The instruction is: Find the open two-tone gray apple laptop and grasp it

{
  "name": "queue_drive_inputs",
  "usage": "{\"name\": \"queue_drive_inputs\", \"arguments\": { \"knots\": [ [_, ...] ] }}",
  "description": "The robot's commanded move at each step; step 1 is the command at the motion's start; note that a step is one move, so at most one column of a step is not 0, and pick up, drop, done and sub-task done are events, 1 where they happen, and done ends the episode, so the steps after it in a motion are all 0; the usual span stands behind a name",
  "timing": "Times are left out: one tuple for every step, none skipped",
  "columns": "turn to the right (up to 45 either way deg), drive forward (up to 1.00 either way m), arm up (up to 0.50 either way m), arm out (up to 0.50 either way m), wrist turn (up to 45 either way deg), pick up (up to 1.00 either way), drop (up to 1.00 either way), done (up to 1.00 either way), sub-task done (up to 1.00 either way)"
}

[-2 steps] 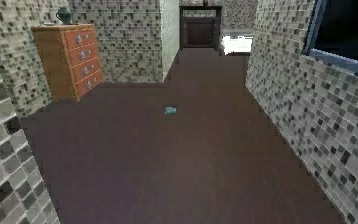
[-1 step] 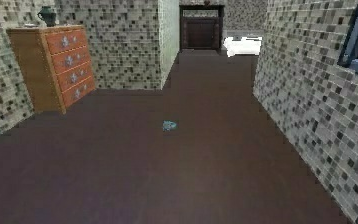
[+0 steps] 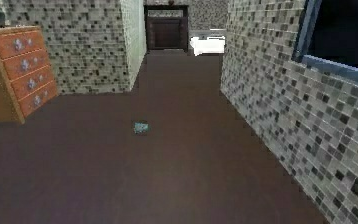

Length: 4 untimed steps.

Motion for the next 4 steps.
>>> {"name": "queue_drive_inputs", "arguments": {
  "knots": [
    [0.0,1.00,0.00,0.00,0.0,0.00,0.00,0.00,0.00],
    [0.0,1.00,0.00,0.00,0.0,0.00,0.00,0.00,0.00],
    [3.0,0.00,0.00,0.00,0.0,0.00,0.00,0.00,0.00],
    [45.0,0.00,0.00,0.00,0.0,0.00,0.00,0.00,0.00]
  ]
}}
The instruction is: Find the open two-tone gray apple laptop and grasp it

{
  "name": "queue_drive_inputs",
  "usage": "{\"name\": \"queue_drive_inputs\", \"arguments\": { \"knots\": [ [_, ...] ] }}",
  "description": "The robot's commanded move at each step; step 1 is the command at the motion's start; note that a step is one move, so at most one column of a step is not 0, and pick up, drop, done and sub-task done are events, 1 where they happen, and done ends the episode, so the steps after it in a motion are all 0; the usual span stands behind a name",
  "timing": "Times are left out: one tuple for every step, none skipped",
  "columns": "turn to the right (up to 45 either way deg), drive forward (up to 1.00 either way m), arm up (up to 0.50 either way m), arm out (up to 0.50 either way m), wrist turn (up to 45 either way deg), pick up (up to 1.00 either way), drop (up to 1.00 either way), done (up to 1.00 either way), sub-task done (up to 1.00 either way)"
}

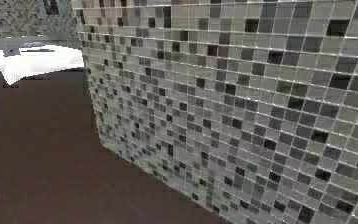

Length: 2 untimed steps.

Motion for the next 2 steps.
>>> {"name": "queue_drive_inputs", "arguments": {
  "knots": [
    [45.0,0.00,0.00,0.00,0.0,0.00,0.00,0.00,0.00],
    [45.0,0.00,0.00,0.00,0.0,0.00,0.00,0.00,0.00]
  ]
}}
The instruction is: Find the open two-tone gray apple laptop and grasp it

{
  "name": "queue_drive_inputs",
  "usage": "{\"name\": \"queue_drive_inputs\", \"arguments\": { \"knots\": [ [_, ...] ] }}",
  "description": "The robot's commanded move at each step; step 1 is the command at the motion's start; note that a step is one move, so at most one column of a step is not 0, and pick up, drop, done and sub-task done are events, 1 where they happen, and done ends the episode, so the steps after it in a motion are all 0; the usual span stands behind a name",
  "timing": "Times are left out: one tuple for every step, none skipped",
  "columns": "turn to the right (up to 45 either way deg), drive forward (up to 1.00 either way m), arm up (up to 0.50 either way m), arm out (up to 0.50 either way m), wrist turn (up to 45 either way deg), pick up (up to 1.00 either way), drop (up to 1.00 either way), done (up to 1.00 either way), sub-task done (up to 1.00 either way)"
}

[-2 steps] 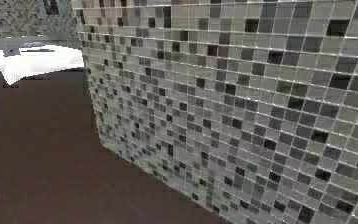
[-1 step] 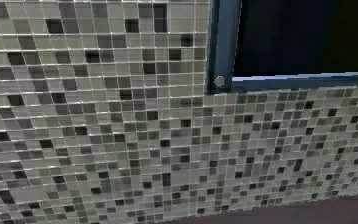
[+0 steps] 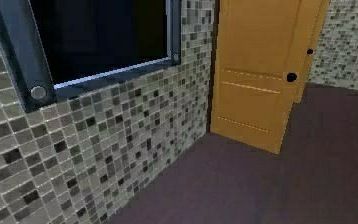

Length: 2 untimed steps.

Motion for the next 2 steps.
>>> {"name": "queue_drive_inputs", "arguments": {
  "knots": [
    [15.0,0.00,0.00,0.00,0.0,0.00,0.00,0.00,0.00],
    [0.0,0.05,0.00,0.00,0.0,0.00,0.00,0.00,0.00]
  ]
}}
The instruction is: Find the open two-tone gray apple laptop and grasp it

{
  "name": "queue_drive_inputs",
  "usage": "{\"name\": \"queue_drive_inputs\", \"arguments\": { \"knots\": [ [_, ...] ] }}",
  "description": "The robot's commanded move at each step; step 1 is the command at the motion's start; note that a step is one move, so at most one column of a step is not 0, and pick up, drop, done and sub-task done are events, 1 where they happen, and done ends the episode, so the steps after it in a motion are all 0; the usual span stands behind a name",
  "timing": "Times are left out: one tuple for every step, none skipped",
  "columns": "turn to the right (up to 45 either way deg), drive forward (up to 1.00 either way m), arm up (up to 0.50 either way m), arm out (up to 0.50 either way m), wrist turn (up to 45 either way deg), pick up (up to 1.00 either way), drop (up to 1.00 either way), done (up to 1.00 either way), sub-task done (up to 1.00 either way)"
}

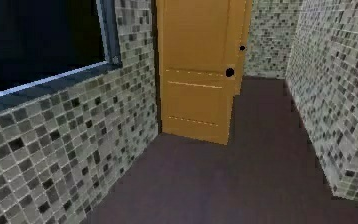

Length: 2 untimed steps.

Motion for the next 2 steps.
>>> {"name": "queue_drive_inputs", "arguments": {
  "knots": [
    [-45.0,0.00,0.00,0.00,0.0,0.00,0.00,0.00,0.00],
    [-33.0,0.00,0.00,0.00,0.0,0.00,0.00,0.00,0.00]
  ]
}}
